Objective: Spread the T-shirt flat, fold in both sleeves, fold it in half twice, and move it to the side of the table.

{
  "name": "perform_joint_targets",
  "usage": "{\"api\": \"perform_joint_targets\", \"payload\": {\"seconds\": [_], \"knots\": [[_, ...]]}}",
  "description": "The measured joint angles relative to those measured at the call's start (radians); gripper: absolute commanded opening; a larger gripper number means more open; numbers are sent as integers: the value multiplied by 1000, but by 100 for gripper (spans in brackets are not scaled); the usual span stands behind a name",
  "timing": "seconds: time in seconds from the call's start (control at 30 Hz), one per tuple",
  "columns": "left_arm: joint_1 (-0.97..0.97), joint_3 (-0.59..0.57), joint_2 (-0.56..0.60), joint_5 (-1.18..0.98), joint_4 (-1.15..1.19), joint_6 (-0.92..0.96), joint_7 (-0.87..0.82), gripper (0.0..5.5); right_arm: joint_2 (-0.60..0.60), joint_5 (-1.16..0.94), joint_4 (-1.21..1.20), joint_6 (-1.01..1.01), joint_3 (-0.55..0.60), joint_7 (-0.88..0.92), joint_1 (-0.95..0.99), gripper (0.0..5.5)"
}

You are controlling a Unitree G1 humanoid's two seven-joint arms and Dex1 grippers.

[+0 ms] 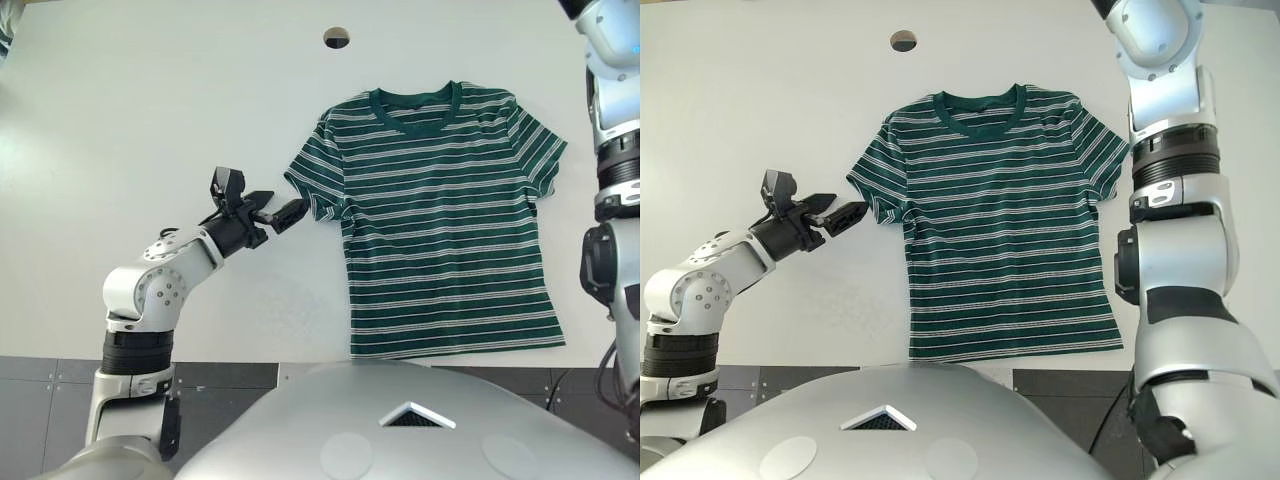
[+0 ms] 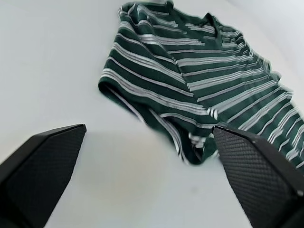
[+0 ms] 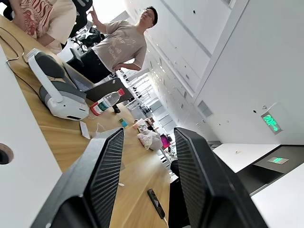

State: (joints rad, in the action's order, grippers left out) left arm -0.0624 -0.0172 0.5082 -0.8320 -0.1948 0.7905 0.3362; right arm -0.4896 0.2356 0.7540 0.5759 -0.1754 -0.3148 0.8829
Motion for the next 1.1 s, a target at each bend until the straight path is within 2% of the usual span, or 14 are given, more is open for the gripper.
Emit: {"api": "perform_joint_targets", "payload": {"seconds": [0.33, 0.83, 1.1], "knots": [[126, -60, -179, 23, 173, 24, -51, 492, 7, -3, -106, -55, 2, -37, -46, 194], [134, -86, -227, 62, 198, 32, -41, 246, 7, -3, -127, -71, 5, -51, -58, 194], [133, -94, -247, 79, 201, 57, -44, 93, 9, -3, -127, -71, 6, -51, -58, 194]]}}
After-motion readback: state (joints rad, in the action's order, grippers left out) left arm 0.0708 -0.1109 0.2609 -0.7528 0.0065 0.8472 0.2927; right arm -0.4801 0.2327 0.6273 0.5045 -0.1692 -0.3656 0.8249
